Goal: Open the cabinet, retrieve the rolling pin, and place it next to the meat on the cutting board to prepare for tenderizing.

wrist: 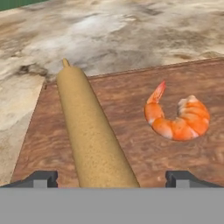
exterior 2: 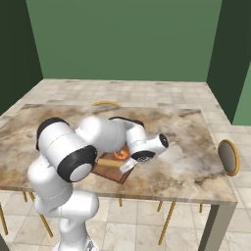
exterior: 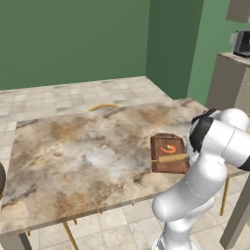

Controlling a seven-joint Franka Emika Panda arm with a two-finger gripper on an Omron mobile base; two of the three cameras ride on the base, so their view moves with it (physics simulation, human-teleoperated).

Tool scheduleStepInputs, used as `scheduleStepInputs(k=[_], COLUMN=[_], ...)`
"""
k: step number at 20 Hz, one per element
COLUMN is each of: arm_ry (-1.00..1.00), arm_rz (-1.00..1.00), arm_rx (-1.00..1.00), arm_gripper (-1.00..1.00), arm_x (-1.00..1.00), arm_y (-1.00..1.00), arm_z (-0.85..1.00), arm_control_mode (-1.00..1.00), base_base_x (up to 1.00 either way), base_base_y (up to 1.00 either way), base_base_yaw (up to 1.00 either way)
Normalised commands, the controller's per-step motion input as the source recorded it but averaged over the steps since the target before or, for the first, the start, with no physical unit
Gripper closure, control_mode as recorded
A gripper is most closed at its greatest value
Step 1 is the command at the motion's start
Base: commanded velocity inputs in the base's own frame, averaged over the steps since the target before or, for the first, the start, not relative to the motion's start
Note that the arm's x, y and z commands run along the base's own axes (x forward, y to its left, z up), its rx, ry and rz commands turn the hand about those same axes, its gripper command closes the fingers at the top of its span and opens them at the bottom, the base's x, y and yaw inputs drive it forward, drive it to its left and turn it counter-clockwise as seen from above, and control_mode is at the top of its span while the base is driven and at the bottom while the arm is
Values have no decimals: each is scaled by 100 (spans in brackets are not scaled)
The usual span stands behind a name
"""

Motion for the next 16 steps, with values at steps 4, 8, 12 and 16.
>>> scheduleStepInputs(k=[4,8,12,16], arm_ry=[-2,-2,-5,-7], arm_rz=[2,0,0,0], arm_rx=[0,0,0,0], arm_gripper=[-100,-100,-100,-100], arm_x=[0,-3,-10,-17], arm_y=[0,0,2,12], arm_z=[30,36,38,43], arm_control_mode=[-100,-100,-100,-100], base_base_x=[0,0,0,0], base_base_y=[0,0,0,0], base_base_yaw=[0,0,0,0])
